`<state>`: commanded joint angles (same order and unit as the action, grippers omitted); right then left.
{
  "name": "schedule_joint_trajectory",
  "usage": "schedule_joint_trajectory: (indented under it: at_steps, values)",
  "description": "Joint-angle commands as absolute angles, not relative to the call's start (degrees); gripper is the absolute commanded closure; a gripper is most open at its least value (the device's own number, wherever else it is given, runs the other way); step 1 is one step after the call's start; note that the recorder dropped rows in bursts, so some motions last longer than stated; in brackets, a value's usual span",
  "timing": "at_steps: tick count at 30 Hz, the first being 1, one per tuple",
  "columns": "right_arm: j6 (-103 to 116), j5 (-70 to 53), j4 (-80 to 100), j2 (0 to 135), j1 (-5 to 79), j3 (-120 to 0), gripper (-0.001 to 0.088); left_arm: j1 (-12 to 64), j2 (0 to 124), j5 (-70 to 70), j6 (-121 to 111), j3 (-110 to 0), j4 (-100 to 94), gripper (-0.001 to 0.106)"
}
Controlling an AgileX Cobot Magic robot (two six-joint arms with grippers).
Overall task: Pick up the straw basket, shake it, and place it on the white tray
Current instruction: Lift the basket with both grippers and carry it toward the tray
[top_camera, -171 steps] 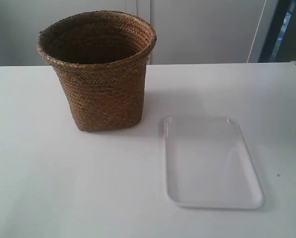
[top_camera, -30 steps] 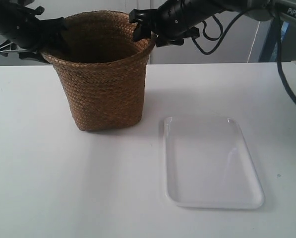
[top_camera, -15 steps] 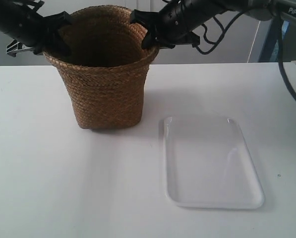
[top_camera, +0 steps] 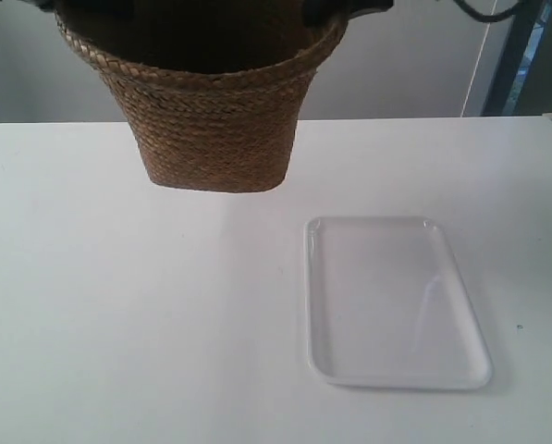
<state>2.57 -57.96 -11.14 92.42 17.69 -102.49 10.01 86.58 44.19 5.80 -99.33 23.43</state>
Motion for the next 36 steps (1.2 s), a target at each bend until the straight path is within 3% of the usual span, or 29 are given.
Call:
schedule_joint_trajectory:
  at_steps: [6,13,18,23,30,36]
  values:
    - [7.66,-47.07,-8.00,79.89,21.13,-84.05,0.0868,12.86,79.42,41.97,5.50,-88.42,20.80,0.105]
    - [9.18,-31.47,-5.03,65.33,26.30,-62.75,0.0868,16.45,66.48,27.98,4.73,-67.44,21.62,0.105]
    - [14.27,-23.05,-6.41,57.68,28.73,-49.72,0.0868,19.38,58.36,24.63,5.90,-59.53,25.08,0.105]
    - [16.20,-22.44,-7.01,52.55,30.95,-45.70,0.0868,22.53,53.47,22.45,6.28,-55.94,26.58,0.105]
    - [15.38,-13.30,-3.32,54.72,30.84,-45.56,0.0868,23.52,55.18,8.39,7.11,-49.76,26.58,0.105]
    - [15.72,-13.17,-7.07,51.76,31.87,-45.56,0.0868,23.52,53.33,14.28,6.54,-50.26,30.39,0.105]
